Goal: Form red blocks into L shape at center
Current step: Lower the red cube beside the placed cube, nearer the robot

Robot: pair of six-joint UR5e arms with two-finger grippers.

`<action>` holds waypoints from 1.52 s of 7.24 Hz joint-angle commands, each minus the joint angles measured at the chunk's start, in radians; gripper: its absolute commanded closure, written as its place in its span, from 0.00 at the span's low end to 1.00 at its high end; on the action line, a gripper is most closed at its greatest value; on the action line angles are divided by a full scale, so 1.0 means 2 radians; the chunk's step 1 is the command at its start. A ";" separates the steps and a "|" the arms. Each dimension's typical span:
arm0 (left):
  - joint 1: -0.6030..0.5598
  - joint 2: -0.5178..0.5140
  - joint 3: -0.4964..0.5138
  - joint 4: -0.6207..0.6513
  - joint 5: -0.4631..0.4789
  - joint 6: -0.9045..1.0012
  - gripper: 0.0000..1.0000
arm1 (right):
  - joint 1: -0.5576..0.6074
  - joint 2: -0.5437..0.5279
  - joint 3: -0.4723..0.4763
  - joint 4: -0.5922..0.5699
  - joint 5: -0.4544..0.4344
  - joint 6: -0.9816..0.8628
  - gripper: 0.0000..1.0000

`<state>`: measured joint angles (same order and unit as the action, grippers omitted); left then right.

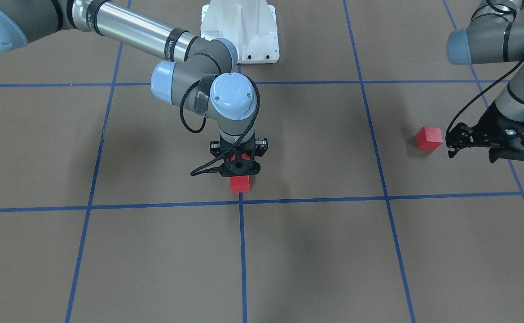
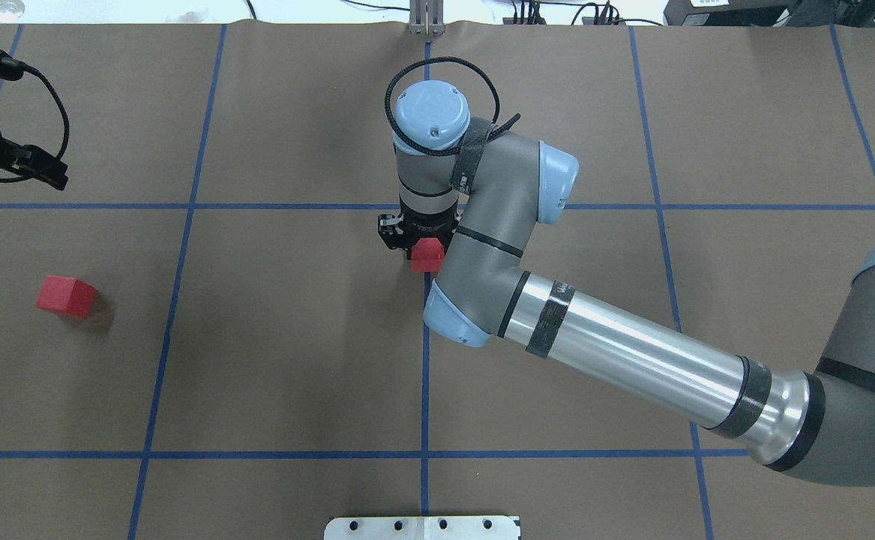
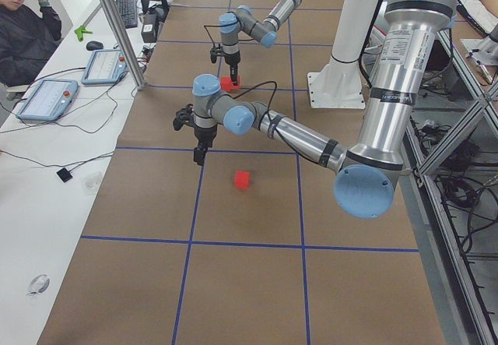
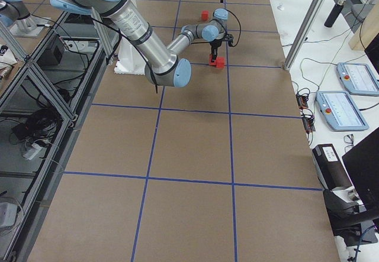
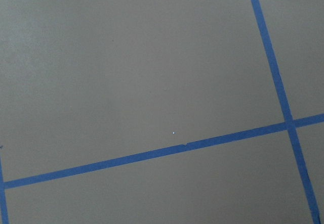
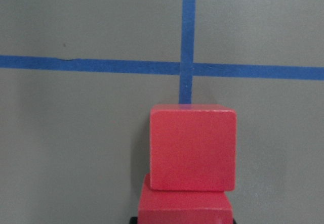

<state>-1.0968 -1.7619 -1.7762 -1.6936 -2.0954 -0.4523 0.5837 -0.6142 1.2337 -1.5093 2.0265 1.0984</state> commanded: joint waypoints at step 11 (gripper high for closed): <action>0.000 -0.003 0.000 0.000 0.000 -0.001 0.00 | 0.001 -0.007 -0.001 0.008 -0.011 -0.002 0.36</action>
<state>-1.0968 -1.7686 -1.7763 -1.6935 -2.0954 -0.4540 0.5860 -0.6284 1.2318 -1.4953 2.0052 1.0953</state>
